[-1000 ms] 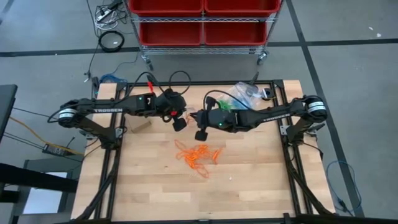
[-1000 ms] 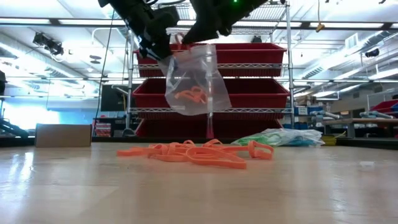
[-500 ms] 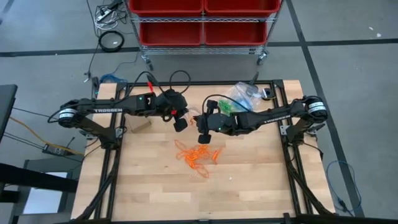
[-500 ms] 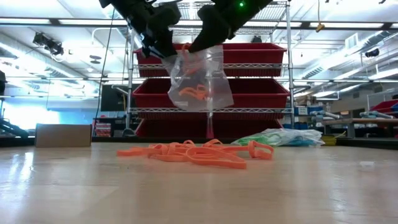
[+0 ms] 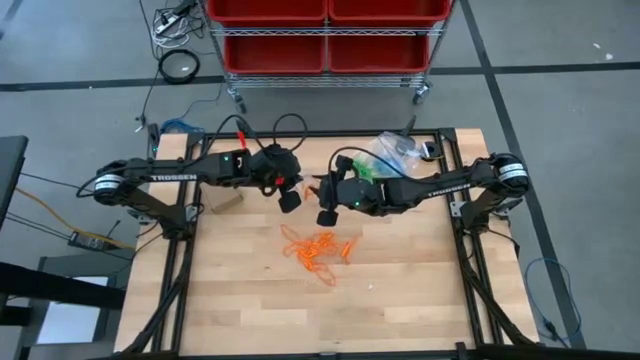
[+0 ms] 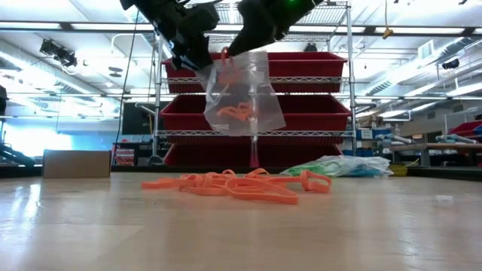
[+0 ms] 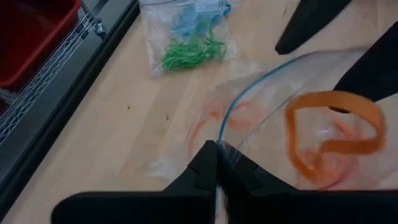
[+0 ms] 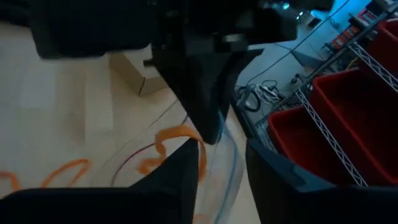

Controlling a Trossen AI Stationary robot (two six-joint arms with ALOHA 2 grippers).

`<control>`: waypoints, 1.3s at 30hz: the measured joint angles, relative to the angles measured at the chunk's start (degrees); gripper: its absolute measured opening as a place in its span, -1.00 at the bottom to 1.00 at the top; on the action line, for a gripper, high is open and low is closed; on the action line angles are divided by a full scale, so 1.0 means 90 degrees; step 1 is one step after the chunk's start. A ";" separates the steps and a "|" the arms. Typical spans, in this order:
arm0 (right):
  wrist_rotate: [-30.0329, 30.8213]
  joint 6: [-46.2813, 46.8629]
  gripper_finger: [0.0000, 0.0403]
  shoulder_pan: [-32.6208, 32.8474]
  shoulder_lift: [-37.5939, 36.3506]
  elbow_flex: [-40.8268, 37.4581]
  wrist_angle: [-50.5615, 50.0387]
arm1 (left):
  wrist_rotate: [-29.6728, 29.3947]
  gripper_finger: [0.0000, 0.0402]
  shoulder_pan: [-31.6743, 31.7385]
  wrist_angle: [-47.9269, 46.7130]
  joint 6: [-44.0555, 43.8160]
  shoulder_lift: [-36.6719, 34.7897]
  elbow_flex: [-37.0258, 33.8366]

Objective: Sort rubber bands
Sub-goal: Put the orange rubber band into the transparent zip bag

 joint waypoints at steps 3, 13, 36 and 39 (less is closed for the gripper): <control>-0.0123 0.0356 -0.34 0.0000 -0.0087 0.0000 -0.0158 | 0.0000 -0.92 0.0000 -0.0011 0.0000 0.0001 0.0000; -0.0822 0.1306 -0.36 -0.0160 -0.0811 0.0003 -0.1375 | -0.0002 -0.92 0.0000 -0.0048 0.0029 0.0000 0.0002; -0.2859 0.3118 -0.37 0.0944 -0.1230 -0.2686 -0.0872 | -0.0006 -0.92 0.0001 -0.0211 -0.0009 0.0000 0.0009; -0.2817 0.3301 -0.38 0.1032 -0.0935 -0.3260 0.0275 | 0.0002 -0.92 0.0002 -0.0213 -0.0032 0.0002 0.0008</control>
